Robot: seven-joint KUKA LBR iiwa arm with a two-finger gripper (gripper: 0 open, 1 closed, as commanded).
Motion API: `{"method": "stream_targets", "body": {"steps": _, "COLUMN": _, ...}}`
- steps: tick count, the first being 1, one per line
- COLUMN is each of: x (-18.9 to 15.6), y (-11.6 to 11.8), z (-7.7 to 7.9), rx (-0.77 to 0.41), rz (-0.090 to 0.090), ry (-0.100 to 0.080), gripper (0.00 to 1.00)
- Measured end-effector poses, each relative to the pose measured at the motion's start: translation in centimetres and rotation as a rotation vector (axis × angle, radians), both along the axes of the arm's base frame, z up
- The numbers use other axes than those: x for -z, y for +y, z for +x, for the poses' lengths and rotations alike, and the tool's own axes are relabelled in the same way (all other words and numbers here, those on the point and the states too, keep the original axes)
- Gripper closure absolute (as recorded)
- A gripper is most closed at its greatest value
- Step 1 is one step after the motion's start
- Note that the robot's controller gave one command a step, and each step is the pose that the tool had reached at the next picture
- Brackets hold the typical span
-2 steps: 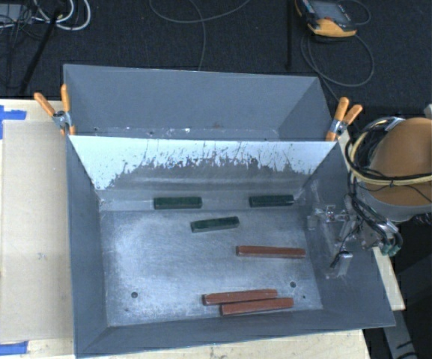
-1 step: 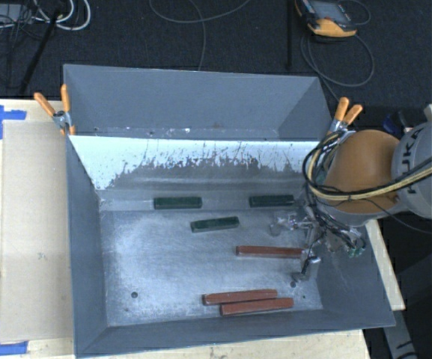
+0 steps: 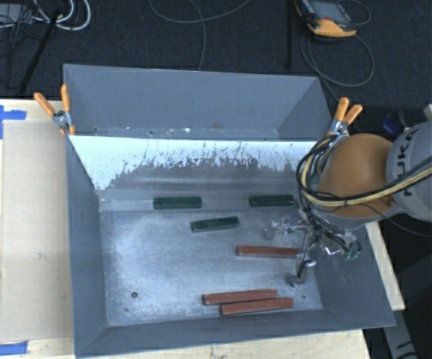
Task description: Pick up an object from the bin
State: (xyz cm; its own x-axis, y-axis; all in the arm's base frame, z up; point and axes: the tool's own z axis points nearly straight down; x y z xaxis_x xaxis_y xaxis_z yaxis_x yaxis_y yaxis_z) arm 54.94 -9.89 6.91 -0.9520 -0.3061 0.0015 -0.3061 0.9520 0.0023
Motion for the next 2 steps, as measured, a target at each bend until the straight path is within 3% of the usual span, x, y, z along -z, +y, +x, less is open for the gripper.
{"method": "stream_targets", "body": {"steps": 1, "x": 0.00, "y": 1.37, "z": -2.78, "rx": -0.173, "rz": 0.000, "ry": 0.001, "gripper": 0.00}}
{"method": "stream_targets", "body": {"steps": 2, "x": -0.06, "y": 1.36, "z": -2.70, "rx": -0.175, "rz": -0.001, "ry": -0.002, "gripper": 1.00}}
